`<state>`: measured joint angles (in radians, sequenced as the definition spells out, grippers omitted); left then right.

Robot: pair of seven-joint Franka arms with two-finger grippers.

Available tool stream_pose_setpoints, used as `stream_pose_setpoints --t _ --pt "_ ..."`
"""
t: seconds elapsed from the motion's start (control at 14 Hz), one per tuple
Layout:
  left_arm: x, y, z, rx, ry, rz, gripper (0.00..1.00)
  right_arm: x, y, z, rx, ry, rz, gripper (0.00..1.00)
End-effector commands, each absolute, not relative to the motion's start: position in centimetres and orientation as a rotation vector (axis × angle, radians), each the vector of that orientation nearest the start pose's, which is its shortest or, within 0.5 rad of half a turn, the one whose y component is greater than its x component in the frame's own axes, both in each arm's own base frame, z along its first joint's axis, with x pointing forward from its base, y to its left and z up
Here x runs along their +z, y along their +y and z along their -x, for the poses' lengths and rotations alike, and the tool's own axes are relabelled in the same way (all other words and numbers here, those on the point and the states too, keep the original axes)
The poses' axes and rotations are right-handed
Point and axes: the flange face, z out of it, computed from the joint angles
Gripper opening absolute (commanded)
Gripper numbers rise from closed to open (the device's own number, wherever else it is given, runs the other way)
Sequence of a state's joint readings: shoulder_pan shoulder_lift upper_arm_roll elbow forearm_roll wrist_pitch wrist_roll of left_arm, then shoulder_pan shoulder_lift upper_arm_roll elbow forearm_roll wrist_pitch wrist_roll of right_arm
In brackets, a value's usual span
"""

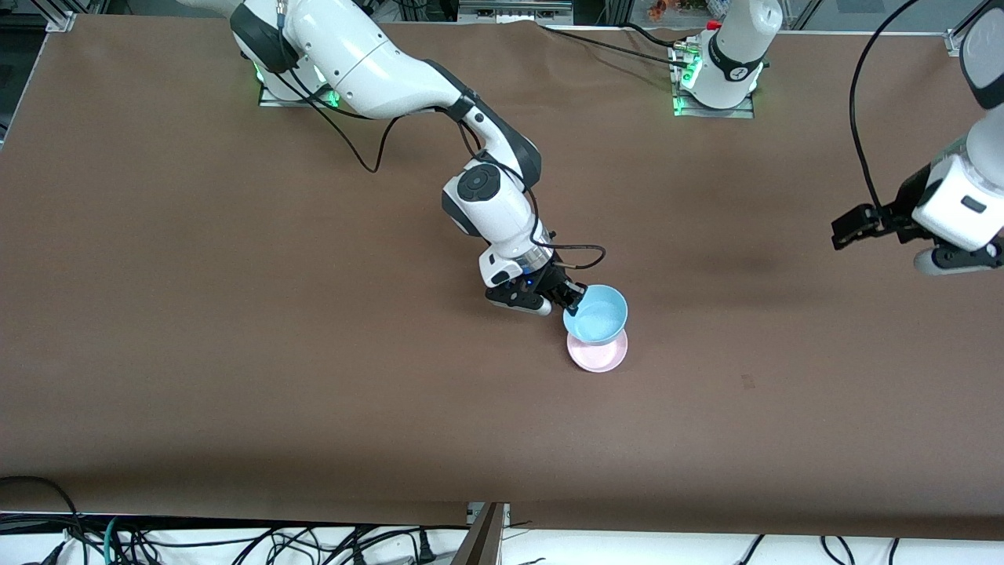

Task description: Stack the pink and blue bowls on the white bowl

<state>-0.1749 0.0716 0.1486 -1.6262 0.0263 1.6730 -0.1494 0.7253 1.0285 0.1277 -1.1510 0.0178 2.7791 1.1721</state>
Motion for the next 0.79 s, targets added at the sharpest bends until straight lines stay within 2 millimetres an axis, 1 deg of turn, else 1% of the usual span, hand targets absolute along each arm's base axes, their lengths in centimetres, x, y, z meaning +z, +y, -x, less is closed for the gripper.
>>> stream_pose_setpoints --t 0.0,0.14,0.29,0.43,0.57,0.71 --pt "58.4 -2.5 -54.9 -0.028 -0.114 3.121 1.00 23.6 58.8 -56.4 -0.347 0.542 2.478 0.00" --pt "59.2 -2.4 -53.8 -0.042 -0.126 3.136 1.00 23.4 58.8 -56.4 -0.346 0.543 2.479 0.00" --pt "58.8 -2.6 -53.1 -0.022 -0.123 3.159 1.00 23.2 58.9 -56.6 -0.353 0.545 2.466 0.00" --pt "58.5 -2.8 -53.2 -0.015 -0.118 3.158 1.00 22.5 58.9 -56.8 -0.355 0.546 2.464 0.00" --pt "59.1 -2.6 -53.3 -0.036 -0.124 3.161 1.00 21.8 59.0 -56.9 -0.356 0.546 2.464 0.00" --pt "60.1 -1.9 -53.5 -0.064 -0.171 3.196 1.00 21.4 58.9 -56.9 -0.353 0.547 2.468 0.00"
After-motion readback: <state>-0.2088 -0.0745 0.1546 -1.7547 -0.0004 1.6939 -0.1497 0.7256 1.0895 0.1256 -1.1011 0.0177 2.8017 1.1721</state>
